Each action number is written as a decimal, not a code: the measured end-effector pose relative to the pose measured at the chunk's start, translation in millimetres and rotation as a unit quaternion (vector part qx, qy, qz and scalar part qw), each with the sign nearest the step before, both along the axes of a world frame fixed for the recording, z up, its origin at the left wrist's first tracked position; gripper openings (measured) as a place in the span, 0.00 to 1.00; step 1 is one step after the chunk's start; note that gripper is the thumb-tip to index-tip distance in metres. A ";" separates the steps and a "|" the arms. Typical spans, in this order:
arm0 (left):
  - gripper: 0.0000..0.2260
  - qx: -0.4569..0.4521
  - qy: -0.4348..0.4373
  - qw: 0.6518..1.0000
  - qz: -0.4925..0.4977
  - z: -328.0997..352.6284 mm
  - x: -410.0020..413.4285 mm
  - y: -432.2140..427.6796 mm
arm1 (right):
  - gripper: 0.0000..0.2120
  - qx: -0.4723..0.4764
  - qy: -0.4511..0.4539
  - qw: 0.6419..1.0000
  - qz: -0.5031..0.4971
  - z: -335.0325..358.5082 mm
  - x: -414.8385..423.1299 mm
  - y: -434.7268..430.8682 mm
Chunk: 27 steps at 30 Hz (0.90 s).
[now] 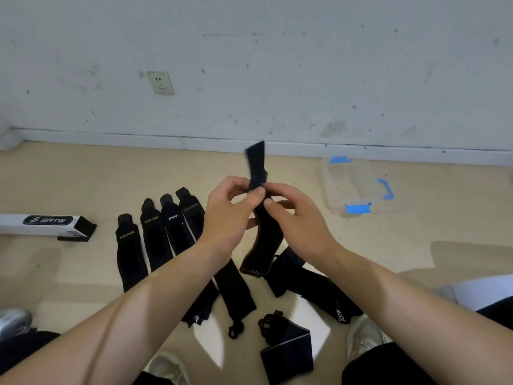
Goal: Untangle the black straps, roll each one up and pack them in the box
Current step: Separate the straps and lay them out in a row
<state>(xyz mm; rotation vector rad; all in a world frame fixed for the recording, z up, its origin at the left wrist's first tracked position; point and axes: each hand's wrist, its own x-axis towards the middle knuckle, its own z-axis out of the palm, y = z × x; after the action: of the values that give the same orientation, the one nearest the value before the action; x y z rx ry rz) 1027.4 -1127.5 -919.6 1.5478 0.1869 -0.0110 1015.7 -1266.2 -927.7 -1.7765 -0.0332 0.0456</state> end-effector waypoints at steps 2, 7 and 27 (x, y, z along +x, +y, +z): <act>0.04 -0.007 -0.009 1.000 -0.027 3.1 -4.1 -3.2 | 0.14 0.032 0.008 0.998 0.051 3.7 -3.6 3.1; 0.05 0.000 0.005 0.999 -0.051 4.7 -6.5 0.9 | 0.11 0.099 0.029 0.994 0.036 13.0 -0.2 -7.7; 0.10 0.130 0.072 0.989 0.028 -50.5 17.6 16.9 | 0.10 0.039 0.282 0.951 0.121 -88.3 -14.7 -12.8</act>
<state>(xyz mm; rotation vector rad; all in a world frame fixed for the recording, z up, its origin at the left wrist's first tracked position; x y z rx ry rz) 1045.0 -1110.6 -970.1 1.8019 0.3582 -0.0552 1001.0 -1278.9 -1016.0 -1.6147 0.1596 0.7175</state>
